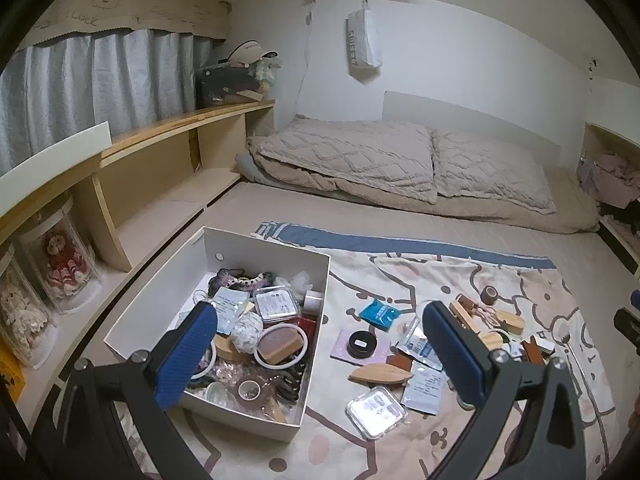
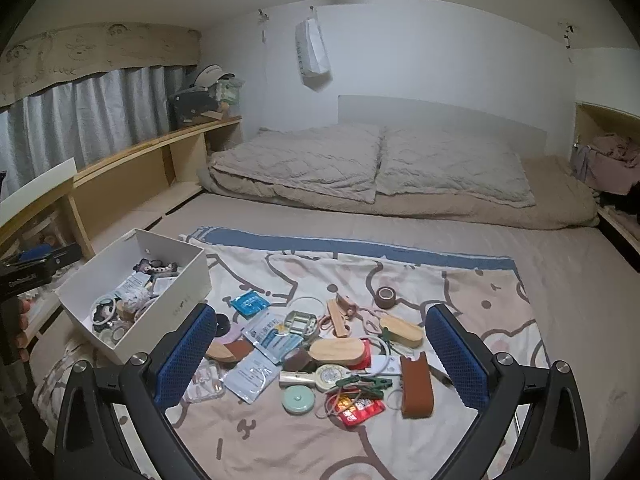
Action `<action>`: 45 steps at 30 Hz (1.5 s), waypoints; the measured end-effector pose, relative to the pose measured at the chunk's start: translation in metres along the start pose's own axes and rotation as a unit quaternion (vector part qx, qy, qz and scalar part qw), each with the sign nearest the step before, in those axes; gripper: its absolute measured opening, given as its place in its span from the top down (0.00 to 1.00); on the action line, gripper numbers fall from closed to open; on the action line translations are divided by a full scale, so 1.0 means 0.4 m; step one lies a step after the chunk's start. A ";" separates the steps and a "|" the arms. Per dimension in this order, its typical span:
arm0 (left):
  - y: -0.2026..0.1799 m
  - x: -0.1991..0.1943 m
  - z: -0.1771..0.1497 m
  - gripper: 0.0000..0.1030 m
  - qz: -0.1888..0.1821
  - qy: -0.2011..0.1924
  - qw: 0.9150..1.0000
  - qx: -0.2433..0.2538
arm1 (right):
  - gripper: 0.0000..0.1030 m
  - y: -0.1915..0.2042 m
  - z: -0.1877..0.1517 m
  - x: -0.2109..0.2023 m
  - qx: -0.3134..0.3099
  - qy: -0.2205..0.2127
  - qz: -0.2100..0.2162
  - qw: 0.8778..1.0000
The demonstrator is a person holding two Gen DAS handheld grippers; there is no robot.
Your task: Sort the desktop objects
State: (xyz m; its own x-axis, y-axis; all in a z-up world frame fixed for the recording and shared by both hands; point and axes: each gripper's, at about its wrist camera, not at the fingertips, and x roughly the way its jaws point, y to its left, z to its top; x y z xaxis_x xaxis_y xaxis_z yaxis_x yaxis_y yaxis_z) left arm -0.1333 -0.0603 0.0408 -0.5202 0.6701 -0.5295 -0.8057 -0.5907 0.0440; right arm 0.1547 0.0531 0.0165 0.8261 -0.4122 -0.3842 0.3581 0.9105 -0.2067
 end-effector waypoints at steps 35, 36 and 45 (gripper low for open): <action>-0.168 0.032 -0.015 0.00 -0.040 -0.009 0.998 0.047 | 0.00 -0.017 -0.031 0.020 0.043 0.016 -0.055 0.997; -0.173 0.037 -0.016 0.00 -0.040 -0.010 0.998 0.049 | 0.00 -0.024 -0.032 0.026 0.053 0.016 -0.057 0.997; -0.226 0.094 -0.028 0.00 -0.043 -0.009 0.997 0.069 | 0.00 -0.076 -0.063 0.127 0.066 0.068 -0.099 0.991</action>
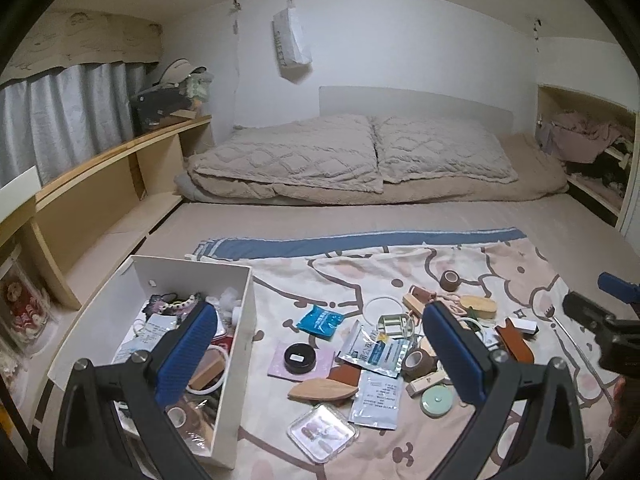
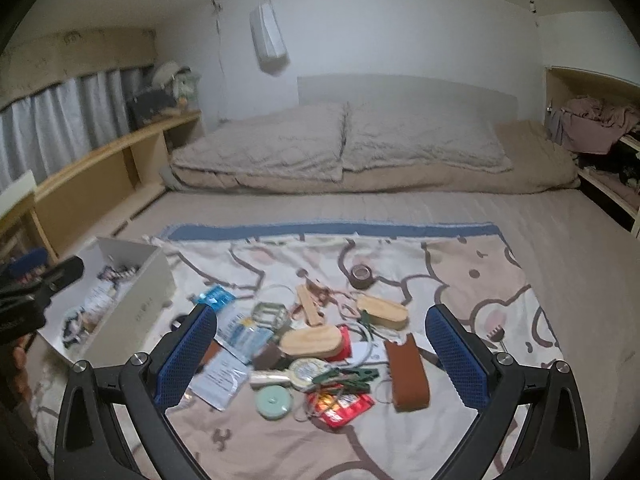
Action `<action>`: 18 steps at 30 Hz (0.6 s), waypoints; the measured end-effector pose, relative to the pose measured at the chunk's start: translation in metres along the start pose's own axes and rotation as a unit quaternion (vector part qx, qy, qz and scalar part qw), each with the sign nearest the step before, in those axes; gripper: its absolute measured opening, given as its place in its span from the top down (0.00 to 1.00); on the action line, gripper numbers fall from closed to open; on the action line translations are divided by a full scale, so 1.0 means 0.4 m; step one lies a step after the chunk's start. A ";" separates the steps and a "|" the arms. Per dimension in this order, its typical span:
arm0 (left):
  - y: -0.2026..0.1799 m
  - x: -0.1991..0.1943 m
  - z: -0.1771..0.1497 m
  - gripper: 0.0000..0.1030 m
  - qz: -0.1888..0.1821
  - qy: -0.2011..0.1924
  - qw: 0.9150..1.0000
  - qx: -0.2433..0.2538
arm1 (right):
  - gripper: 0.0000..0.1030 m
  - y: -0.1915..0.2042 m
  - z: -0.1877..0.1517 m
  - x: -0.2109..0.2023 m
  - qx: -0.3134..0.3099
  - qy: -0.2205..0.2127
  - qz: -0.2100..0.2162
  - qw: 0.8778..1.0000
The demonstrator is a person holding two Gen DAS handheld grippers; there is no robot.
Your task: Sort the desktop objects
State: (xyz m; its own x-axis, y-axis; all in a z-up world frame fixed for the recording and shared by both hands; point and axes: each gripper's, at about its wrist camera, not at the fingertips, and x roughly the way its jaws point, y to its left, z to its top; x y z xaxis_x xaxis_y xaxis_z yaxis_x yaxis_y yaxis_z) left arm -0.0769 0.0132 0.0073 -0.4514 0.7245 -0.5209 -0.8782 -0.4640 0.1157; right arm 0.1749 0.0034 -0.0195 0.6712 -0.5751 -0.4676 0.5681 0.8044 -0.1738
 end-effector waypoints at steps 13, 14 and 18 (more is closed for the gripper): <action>-0.053 0.153 -0.038 0.00 -0.010 0.076 0.997 -0.013 | 0.00 -0.059 -0.045 0.154 0.035 0.111 -0.039 0.992; -0.055 0.165 -0.041 0.00 -0.009 0.081 0.997 -0.014 | 0.00 -0.067 -0.048 0.164 0.041 0.118 -0.039 0.991; -0.057 0.203 -0.058 0.00 -0.004 0.096 0.995 -0.012 | 0.00 -0.092 -0.063 0.209 0.058 0.145 -0.051 0.986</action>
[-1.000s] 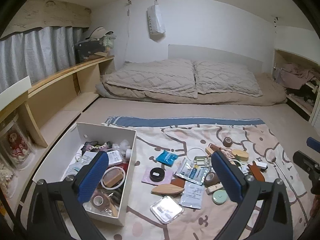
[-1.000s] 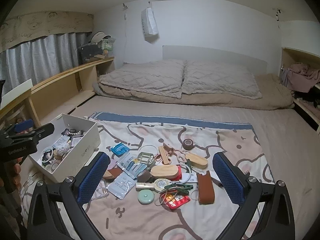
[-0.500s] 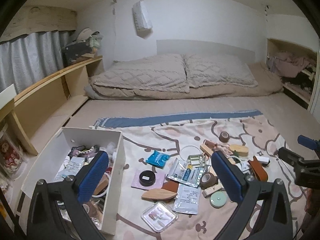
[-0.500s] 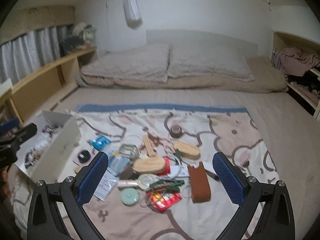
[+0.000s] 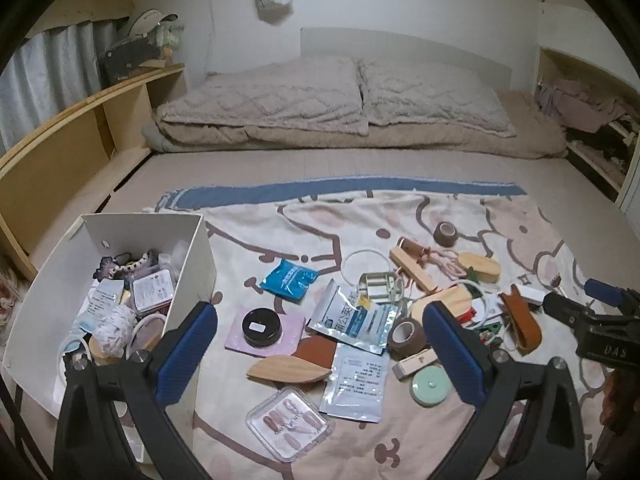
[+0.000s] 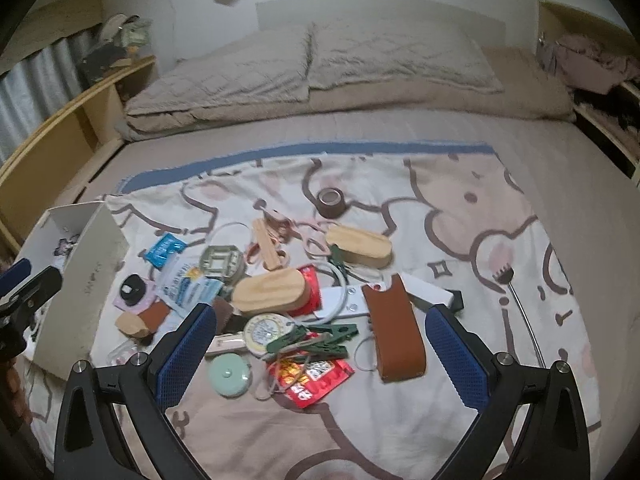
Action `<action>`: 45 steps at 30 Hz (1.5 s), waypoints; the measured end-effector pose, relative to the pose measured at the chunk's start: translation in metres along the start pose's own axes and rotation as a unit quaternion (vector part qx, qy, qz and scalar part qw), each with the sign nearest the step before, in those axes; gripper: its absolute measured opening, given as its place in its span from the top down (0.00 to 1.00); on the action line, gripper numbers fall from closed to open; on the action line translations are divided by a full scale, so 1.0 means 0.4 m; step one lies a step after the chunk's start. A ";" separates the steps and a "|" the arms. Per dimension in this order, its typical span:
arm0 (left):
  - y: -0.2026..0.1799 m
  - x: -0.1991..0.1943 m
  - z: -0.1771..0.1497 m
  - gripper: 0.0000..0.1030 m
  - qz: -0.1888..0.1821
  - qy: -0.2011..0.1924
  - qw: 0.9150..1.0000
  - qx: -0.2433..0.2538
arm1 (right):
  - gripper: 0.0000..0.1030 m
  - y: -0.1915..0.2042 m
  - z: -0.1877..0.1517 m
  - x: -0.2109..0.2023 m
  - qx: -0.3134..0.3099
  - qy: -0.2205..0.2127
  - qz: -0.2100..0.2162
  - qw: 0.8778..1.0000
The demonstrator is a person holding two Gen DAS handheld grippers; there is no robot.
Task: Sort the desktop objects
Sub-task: 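Lower the right gripper onto the green clothespins and close it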
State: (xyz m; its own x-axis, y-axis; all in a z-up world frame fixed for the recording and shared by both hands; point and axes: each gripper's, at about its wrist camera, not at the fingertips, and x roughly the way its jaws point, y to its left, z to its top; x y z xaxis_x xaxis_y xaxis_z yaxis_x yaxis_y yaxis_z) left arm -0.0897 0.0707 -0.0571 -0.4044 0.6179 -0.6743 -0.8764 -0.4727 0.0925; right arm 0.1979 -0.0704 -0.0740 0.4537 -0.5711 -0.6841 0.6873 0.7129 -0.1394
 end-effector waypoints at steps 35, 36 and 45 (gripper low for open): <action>-0.001 0.052 -0.027 0.00 -0.019 0.020 0.999 0.038 | 0.72 -0.035 -0.112 0.295 0.086 0.218 -0.031 0.972; -0.001 0.049 -0.029 0.00 -0.021 0.020 0.999 0.038 | 0.72 -0.035 -0.119 0.291 0.087 0.221 -0.031 0.971; -0.005 0.022 -0.045 0.00 -0.030 0.021 0.998 0.049 | 0.72 -0.009 -0.185 0.241 0.071 0.249 -0.010 0.966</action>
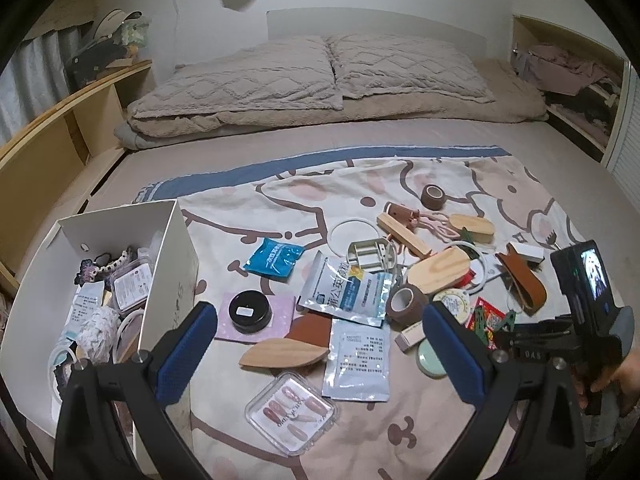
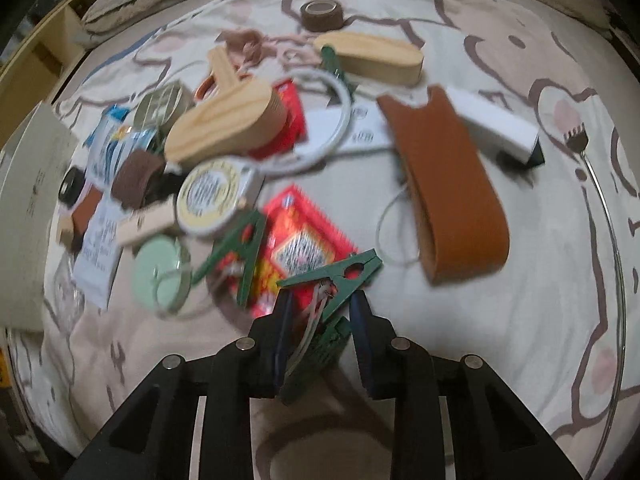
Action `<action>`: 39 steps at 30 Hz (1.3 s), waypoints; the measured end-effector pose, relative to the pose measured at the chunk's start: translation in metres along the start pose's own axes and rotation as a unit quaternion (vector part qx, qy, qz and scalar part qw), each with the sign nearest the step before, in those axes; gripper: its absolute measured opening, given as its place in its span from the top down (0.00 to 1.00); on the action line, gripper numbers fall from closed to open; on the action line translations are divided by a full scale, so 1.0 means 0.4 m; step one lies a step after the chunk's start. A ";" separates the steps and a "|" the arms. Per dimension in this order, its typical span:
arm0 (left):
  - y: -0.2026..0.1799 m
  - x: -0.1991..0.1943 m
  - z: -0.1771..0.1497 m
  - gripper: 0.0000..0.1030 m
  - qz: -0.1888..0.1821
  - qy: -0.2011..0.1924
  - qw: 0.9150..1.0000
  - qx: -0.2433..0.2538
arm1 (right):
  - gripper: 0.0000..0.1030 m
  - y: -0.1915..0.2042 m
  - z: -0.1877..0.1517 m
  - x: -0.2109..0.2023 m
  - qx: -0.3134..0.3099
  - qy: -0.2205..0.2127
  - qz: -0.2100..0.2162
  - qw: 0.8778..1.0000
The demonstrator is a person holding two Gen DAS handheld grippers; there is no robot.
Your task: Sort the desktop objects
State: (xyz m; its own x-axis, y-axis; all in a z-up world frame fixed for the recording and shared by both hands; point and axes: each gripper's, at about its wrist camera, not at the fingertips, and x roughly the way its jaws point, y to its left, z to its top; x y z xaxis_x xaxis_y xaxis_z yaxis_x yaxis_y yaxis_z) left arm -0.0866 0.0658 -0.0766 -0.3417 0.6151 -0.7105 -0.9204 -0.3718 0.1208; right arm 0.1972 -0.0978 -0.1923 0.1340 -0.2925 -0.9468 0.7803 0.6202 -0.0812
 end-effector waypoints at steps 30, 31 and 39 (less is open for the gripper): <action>-0.002 -0.040 -0.010 0.00 -0.008 -0.022 0.999 0.025 | 0.72 0.011 0.105 -0.019 0.118 -0.041 0.067 0.990; 0.000 -0.042 -0.012 0.00 -0.009 -0.023 0.999 0.027 | 0.72 0.015 0.103 -0.011 0.111 -0.036 0.062 0.991; 0.011 -0.045 -0.021 0.00 -0.012 -0.021 0.999 0.029 | 0.72 0.071 0.059 0.011 0.055 -0.009 0.034 0.998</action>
State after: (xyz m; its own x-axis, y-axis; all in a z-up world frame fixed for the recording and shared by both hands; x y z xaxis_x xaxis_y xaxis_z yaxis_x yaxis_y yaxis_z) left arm -0.0829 0.0475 -0.0691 -0.3265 0.6520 -0.6843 -0.9372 -0.3174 0.1447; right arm 0.2345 -0.0984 -0.1915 0.1991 -0.2657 -0.9433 0.8309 0.5562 0.0187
